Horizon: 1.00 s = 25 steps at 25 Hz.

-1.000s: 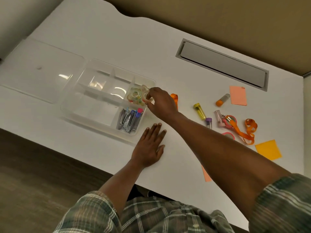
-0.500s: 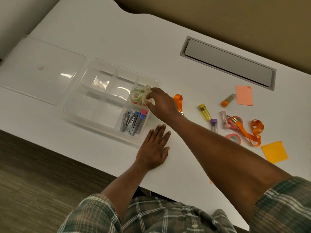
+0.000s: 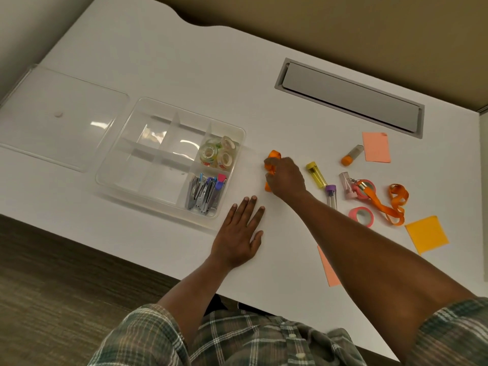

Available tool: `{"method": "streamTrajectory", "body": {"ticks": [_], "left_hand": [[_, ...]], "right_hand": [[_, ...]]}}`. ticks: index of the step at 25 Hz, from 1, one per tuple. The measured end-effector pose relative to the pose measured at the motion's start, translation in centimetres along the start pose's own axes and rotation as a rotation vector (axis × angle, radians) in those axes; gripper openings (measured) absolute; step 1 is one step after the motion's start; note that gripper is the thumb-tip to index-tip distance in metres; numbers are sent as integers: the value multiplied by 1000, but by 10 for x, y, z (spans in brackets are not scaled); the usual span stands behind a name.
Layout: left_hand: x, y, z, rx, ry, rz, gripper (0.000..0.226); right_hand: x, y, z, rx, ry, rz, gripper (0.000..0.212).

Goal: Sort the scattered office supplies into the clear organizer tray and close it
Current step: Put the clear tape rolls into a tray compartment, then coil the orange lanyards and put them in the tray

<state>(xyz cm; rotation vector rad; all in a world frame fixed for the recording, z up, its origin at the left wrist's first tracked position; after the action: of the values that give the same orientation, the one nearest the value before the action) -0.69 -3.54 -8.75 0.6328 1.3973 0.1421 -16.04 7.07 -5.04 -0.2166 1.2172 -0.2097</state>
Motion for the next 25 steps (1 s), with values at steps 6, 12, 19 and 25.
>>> {"method": "streamTrajectory", "body": {"ticks": [6, 12, 19, 25], "left_hand": [[1, 0, 0, -8, -31, -7, 62], [-36, 16, -28, -161, 155, 324, 54], [-154, 82, -103, -80, 255, 683, 72], [-240, 130, -141, 93, 248, 729, 9]], "right_hand": [[-18, 21, 20, 45, 108, -302, 21], [-78, 36, 54, 130, 14, -860, 33], [-171, 19, 89, 46, -42, -956, 20], [-237, 6, 111, -66, 93, -1026, 27]]}}
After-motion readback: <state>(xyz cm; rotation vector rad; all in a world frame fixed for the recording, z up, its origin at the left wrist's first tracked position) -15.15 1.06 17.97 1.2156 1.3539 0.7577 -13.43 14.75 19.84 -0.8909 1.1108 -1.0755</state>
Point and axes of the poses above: each hand's wrist, its own z-axis away from the middle knuckle, its own x-axis out of the palm, y = z × x, the point moved 9 cm from there along -z, towards the middle knuckle, and after that the axes turned 7 degrees about z, right-handed, at the moved point
